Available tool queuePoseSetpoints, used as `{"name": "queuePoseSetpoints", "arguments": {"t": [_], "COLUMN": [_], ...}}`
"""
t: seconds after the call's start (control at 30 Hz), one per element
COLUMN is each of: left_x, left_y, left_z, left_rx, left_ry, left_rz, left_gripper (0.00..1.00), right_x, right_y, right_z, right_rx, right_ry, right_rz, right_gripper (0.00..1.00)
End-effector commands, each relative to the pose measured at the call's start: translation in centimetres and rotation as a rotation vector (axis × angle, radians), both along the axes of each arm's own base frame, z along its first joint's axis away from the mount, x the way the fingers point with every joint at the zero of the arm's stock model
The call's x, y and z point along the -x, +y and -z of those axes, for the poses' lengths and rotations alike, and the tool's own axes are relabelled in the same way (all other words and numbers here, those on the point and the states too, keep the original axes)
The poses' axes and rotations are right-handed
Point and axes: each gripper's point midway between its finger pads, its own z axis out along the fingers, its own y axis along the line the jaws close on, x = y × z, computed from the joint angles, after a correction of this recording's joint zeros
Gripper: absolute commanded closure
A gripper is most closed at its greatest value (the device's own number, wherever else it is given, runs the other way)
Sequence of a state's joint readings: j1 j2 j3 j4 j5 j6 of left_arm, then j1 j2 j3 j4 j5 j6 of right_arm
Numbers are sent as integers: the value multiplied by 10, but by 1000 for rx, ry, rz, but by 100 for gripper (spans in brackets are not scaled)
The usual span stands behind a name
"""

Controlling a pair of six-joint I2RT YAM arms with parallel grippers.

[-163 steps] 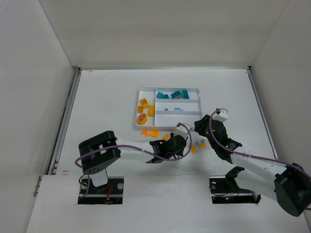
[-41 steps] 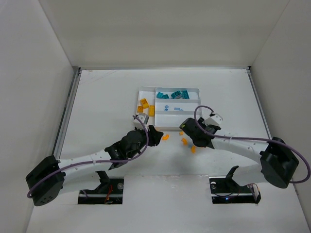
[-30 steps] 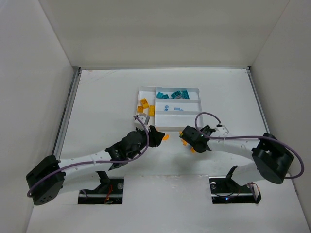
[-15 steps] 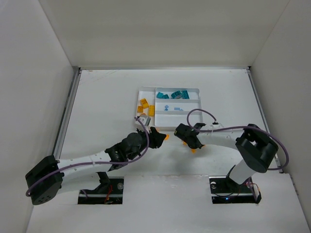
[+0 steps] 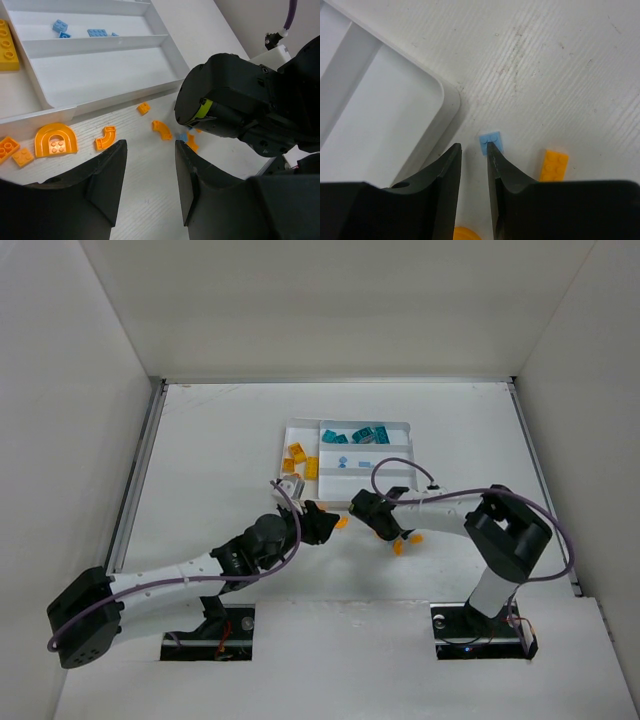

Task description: Sort the legos into containers by color

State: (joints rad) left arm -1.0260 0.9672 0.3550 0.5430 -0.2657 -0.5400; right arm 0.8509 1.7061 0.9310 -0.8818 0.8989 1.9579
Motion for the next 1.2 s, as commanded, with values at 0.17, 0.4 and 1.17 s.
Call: {"name": "queuePoseSetpoints", "arguments": {"t": [0.17,0.4,1.17], "left_x": [-3,-4,-11], "left_y": [1,2,1], "left_z": [-11,-12,-2], "left_rx": [42,43,3], "left_ry": [-28,-31,-25], "left_rz": [-11,-16,-30], "left_gripper": [60,60,60], "right_x": [0,10,16], "right_y": [29,88,55], "right_z": [12,-2,-10], "right_rx": [-69,-108,128], "right_ry": [-7,-34,52], "right_rz": [-48,-227,-386], "right_gripper": [72,72,51]}}
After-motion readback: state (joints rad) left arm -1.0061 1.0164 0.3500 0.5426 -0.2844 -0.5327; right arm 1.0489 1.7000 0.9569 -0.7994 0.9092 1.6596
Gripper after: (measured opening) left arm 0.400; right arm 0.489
